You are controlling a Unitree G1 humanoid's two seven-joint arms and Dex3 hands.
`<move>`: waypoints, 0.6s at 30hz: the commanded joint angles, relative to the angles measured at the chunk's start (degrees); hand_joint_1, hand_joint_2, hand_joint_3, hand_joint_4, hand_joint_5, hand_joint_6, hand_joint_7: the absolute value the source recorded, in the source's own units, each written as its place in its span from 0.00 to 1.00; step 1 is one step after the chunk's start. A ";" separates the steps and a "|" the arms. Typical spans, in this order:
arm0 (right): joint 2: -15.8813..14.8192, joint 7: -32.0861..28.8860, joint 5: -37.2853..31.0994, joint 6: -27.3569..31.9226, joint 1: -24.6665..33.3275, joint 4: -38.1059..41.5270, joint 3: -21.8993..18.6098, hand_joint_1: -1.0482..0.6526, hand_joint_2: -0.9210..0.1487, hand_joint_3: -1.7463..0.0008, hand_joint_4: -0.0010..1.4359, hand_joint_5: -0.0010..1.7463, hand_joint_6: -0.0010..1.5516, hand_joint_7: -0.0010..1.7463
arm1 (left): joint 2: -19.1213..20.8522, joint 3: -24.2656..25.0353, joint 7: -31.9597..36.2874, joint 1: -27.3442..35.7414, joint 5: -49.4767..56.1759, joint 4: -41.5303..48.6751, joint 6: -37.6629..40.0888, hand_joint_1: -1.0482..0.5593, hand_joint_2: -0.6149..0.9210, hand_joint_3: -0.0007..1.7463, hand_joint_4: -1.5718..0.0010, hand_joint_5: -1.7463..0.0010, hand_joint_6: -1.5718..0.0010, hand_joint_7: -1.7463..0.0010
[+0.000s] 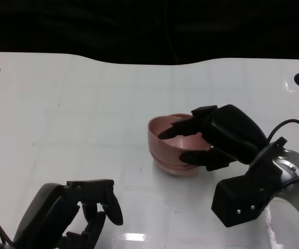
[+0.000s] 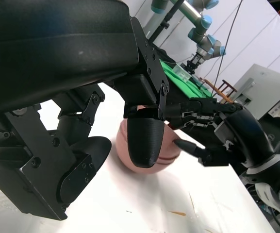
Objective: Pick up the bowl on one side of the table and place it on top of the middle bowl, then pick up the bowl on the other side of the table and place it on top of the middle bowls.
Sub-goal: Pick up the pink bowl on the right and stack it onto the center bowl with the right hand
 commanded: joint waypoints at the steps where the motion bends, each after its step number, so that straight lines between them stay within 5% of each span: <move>1: -1.59 0.26 -0.45 0.84 1.14 -2.20 -0.13 0.38 0.06 0.91 0.40 0.35 0.52 0.03 | 1.08 0.53 0.53 0.07 0.20 0.31 -0.51 0.66 0.56 0.88 0.43 0.06 0.45 0.22; 18: -4.49 -1.19 0.06 -1.20 4.51 -6.18 -1.30 0.34 0.00 0.98 0.35 0.32 0.49 0.00 | 1.11 0.52 0.61 -0.29 -0.21 1.58 -1.24 0.64 0.58 0.86 0.45 0.05 0.47 0.21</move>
